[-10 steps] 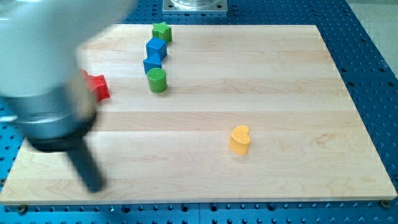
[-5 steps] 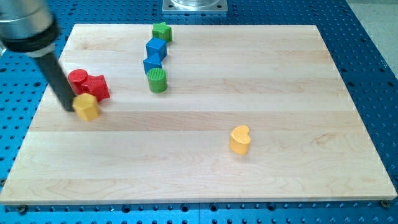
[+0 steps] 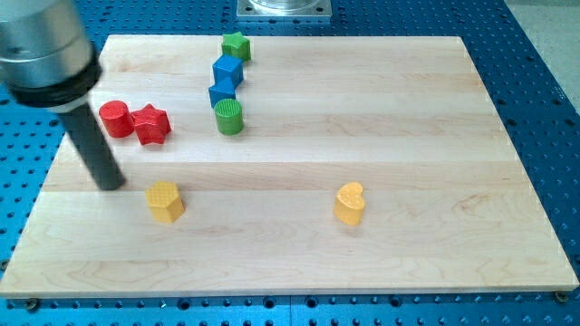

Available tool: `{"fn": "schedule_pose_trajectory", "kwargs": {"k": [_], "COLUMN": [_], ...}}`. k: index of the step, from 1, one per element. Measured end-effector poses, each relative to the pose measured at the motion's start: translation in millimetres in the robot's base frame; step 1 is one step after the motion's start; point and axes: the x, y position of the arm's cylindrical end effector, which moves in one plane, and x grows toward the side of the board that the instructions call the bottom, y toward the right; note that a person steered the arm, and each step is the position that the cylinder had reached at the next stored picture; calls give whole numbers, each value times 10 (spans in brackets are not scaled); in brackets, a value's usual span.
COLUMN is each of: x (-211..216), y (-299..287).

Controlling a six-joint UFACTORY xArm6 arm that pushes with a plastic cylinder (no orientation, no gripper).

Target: Push the hexagon parallel to the heart

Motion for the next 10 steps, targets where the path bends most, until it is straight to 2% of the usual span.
{"fn": "schedule_pose_trajectory", "kwargs": {"k": [3, 4, 5, 6, 7, 8, 9, 10], "x": [167, 578, 624, 836, 930, 551, 506, 962], "y": [770, 710, 708, 337, 264, 791, 1209, 826]}}
